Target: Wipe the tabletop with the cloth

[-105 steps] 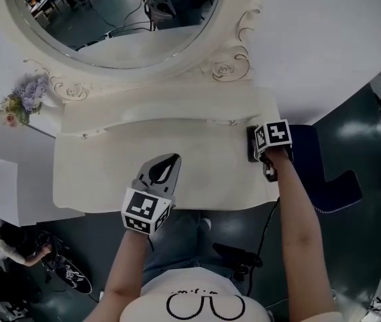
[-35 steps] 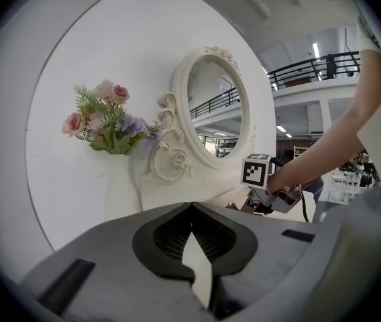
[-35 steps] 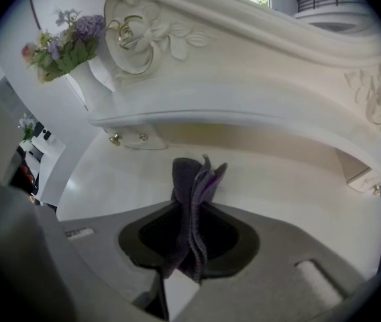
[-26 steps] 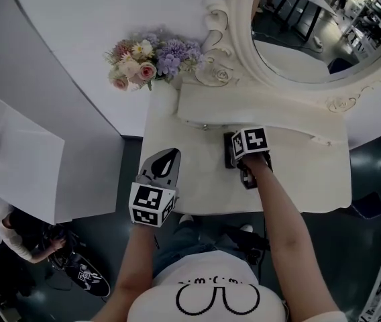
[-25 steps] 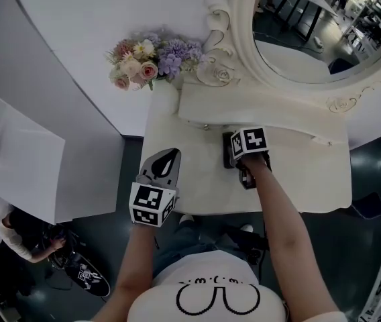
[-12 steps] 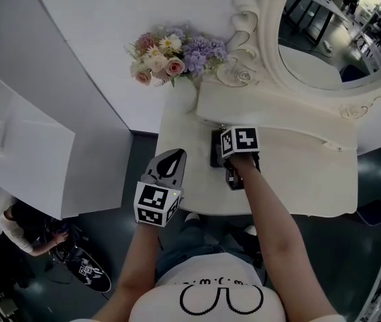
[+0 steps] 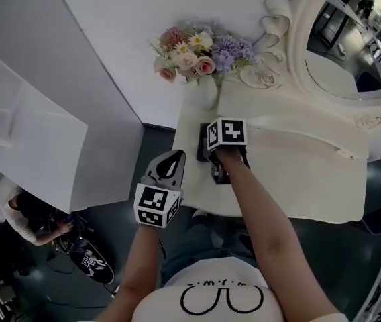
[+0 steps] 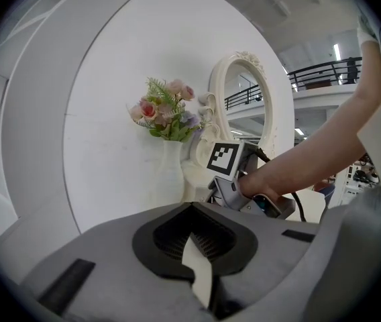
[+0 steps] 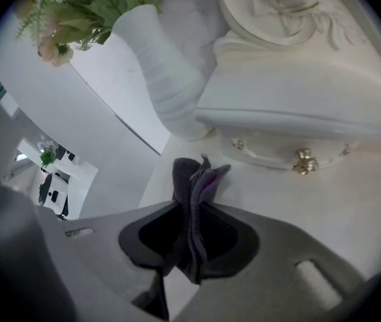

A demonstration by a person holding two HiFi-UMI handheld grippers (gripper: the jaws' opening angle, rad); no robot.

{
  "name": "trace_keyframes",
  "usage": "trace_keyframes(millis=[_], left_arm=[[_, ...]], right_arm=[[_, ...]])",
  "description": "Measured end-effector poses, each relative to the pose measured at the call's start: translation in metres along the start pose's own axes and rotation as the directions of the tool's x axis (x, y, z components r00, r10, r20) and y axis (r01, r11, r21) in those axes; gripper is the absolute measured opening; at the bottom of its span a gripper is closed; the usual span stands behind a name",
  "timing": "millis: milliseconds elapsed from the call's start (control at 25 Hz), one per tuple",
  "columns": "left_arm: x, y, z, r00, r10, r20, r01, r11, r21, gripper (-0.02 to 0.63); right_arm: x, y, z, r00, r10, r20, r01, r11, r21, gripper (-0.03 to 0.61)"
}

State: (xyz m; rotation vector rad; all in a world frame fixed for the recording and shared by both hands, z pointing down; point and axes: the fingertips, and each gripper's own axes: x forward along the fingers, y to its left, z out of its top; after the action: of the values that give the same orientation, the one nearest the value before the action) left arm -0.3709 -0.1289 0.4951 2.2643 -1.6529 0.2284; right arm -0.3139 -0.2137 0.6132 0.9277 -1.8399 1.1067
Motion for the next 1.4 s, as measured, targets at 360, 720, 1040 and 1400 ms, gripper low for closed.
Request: trace_keyframes(millis=[360, 720, 1040, 1400], left_arm=[[-0.023, 0.031, -0.006, 0.996, 0.084, -0.003, -0.084, 0.996, -0.027, -0.002], [-0.026, 0.020, -0.003, 0.997, 0.083, -0.002, -0.083, 0.996, -0.015, -0.002], [-0.011, -0.022, 0.009, 0.999, 0.041, 0.003, -0.041, 0.999, 0.018, -0.002], [0.006, -0.111, 0.014, 1.000, -0.014, 0.001, 0.014, 0.999, 0.040, -0.002]], right_arm=[[0.028, 0.069, 0.002, 0.982, 0.189, 0.011, -0.188, 0.982, -0.021, 0.084], [0.008, 0.062, -0.007, 0.932, 0.351, 0.092, -0.359, 0.929, 0.089, 0.083], [-0.039, 0.005, -0.023, 0.922, 0.356, 0.153, -0.377, 0.915, 0.141, 0.083], [-0.091, -0.081, -0.061, 0.923, 0.330, 0.197, -0.368, 0.908, 0.201, 0.083]])
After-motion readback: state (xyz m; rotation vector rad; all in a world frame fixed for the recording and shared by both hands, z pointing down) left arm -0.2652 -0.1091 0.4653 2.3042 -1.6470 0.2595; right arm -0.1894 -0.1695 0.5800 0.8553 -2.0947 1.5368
